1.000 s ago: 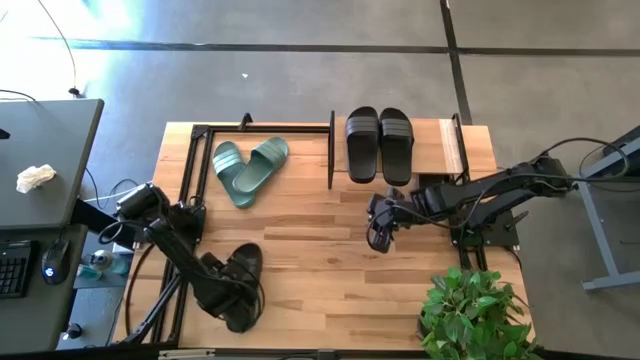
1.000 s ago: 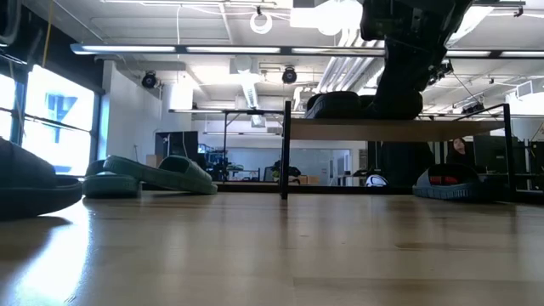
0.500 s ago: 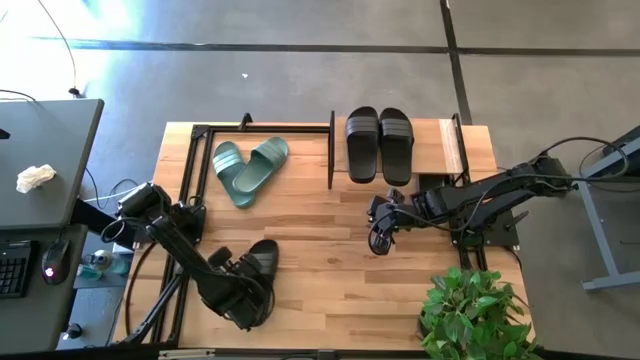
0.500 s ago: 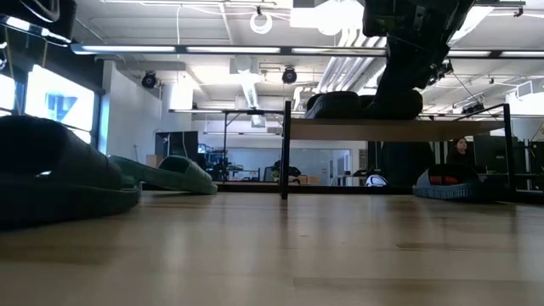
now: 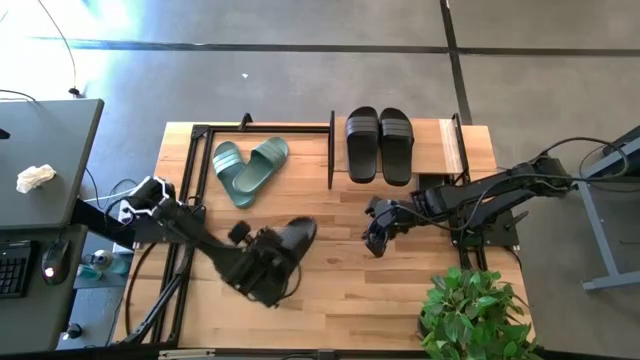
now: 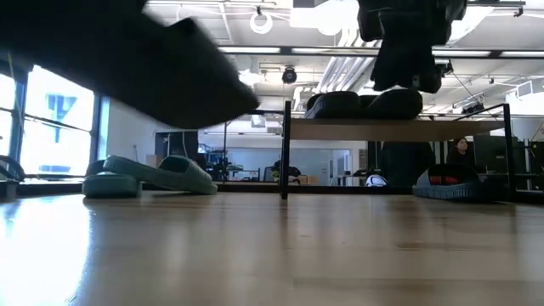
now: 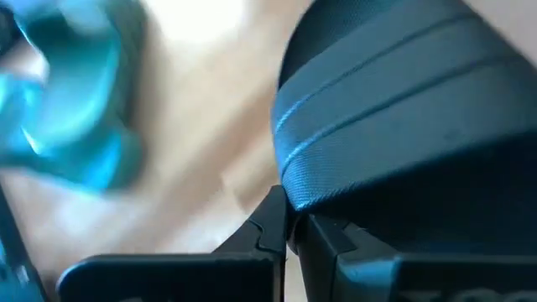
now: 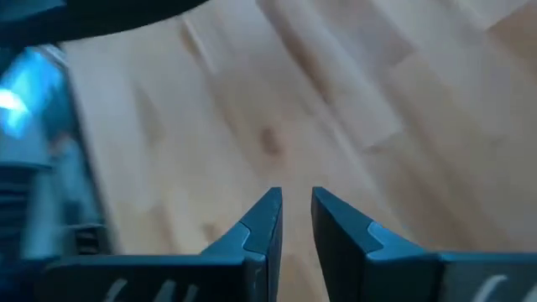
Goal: Pick and place slides into the shelf
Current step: Put the black slipper under the shelf
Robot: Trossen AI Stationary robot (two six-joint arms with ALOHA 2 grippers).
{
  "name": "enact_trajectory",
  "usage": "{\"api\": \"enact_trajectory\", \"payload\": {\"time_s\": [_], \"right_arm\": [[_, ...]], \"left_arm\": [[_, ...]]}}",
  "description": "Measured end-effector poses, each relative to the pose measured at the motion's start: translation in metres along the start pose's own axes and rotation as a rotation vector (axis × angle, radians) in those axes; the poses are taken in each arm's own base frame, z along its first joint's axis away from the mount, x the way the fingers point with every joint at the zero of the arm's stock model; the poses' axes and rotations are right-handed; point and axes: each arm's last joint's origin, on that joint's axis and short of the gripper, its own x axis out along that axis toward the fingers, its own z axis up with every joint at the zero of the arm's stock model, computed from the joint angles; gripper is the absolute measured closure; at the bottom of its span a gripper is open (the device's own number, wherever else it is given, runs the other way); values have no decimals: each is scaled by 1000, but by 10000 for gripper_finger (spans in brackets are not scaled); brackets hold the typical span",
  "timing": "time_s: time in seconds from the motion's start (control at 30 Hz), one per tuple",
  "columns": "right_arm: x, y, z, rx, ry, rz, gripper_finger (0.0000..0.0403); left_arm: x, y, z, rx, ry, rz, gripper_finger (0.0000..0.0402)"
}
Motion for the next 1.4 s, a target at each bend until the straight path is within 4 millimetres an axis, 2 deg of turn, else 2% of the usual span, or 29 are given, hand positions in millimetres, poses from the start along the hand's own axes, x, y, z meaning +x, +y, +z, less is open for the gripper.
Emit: {"api": "enact_trajectory", "payload": {"time_s": [0.3,0.5,0.67,0.87,1.0,1.1,1.2,1.3,1.4], "right_arm": [[-5,19,-6,197,-15,124,345],[-45,27,-11,288,-269,126,345],[-78,29,-23,412,-446,133,345],[-91,34,-46,586,-543,135,345],[-78,36,-67,711,-619,210,347],[-51,29,-86,816,-703,332,351],[-21,11,-103,842,-804,389,358],[-10,1,-108,867,-978,411,363],[-3,1,-105,834,-1045,397,360]], "left_arm": [[-5,11,80,59,-217,60,399],[5,25,119,127,-271,150,400],[17,34,150,152,-304,188,401],[24,41,186,156,-366,187,401],[21,42,205,169,-423,159,401],[21,41,219,169,-470,118,401],[23,42,230,165,-503,73,401],[27,43,238,162,-527,67,402],[31,45,244,160,-535,57,401]]}}
